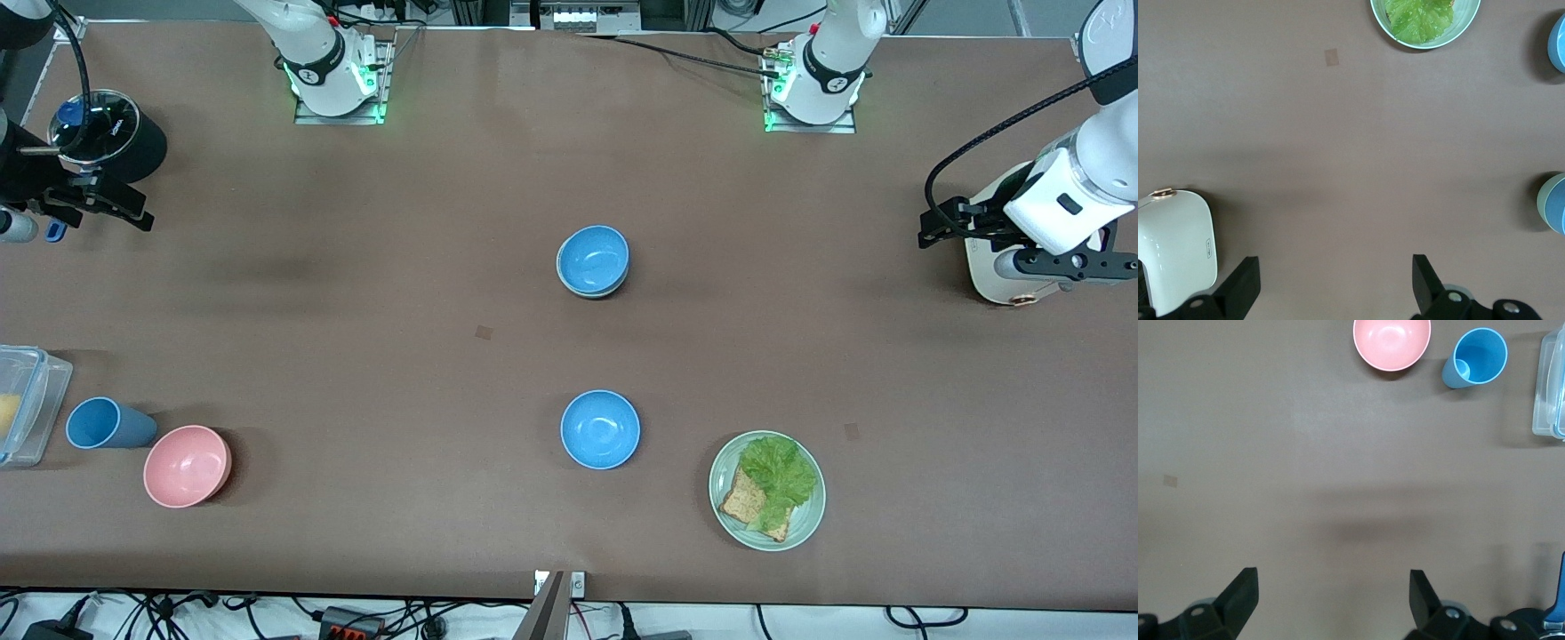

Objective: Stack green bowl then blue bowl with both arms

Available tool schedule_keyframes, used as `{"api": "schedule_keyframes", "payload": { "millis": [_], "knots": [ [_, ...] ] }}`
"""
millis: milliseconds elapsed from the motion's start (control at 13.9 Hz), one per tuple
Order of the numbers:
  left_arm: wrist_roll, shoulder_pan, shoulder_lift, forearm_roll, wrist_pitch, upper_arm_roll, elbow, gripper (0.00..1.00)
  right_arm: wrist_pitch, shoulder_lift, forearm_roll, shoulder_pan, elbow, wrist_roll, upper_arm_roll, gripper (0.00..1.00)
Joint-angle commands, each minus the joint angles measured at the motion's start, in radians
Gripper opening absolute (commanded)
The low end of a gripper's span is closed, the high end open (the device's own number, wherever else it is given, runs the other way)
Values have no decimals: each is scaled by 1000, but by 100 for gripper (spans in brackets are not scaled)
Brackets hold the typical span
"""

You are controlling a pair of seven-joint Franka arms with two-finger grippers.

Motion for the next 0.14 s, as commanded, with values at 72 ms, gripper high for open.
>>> {"api": "schedule_keyframes", "payload": {
  "millis": [72],
  "knots": [
    [2, 2, 5, -26, -4, 2, 16, 100, -14, -11, -12, 5, 5, -12, -3, 100]
  ]
}}
